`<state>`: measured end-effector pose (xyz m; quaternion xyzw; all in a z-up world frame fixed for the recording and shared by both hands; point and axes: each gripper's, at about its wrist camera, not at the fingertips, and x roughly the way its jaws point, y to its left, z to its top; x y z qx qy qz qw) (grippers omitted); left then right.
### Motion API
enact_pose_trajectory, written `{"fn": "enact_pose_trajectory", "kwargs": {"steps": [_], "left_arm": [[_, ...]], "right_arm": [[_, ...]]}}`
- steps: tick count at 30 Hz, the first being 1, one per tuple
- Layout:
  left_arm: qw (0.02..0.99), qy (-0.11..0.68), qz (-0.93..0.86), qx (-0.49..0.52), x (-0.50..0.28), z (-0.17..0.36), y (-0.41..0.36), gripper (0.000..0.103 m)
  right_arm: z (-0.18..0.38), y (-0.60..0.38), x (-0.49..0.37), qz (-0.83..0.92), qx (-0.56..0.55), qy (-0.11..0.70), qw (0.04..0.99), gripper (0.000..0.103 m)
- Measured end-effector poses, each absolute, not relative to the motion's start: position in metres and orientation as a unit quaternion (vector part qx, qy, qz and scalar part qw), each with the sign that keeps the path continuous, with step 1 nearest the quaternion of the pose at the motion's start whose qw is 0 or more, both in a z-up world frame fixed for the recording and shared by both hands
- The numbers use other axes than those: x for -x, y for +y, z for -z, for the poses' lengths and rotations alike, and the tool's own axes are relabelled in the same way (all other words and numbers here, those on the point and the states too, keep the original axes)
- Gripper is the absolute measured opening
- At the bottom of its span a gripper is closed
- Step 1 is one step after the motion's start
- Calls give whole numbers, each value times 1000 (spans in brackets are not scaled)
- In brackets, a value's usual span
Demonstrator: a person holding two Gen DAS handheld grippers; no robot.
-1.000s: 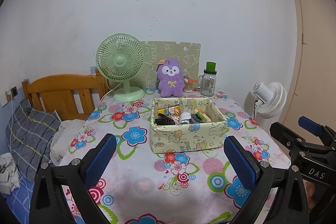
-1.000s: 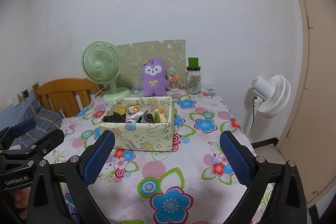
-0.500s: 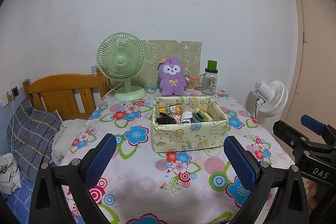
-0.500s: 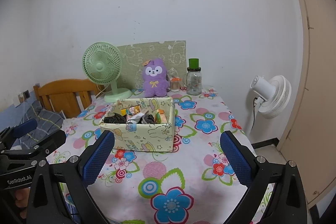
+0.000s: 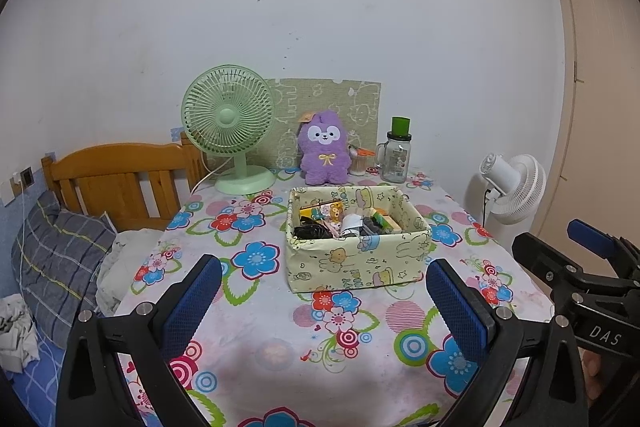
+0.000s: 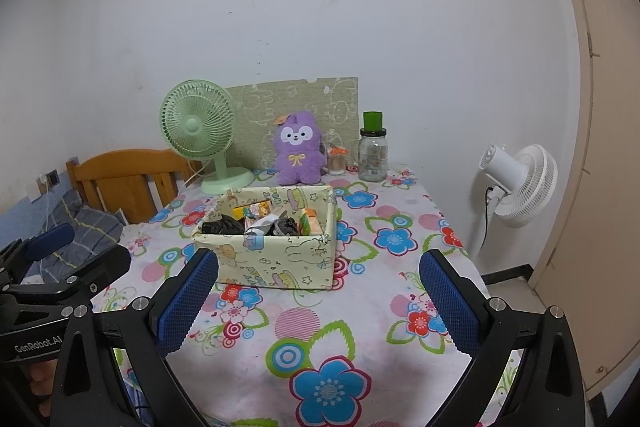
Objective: Organize soft objects
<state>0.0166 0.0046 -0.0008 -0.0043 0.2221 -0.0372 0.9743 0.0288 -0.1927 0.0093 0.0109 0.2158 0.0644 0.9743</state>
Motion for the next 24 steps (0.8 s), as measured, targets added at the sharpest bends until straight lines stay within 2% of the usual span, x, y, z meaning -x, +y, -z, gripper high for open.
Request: {"fn": "enact_pose_trajectory", "kwargs": {"steps": [24], "left_arm": [[974, 223, 39, 1, -16, 2, 3, 103]], "right_arm": [[-8, -187, -28, -70, -9, 220, 973, 102]]}}
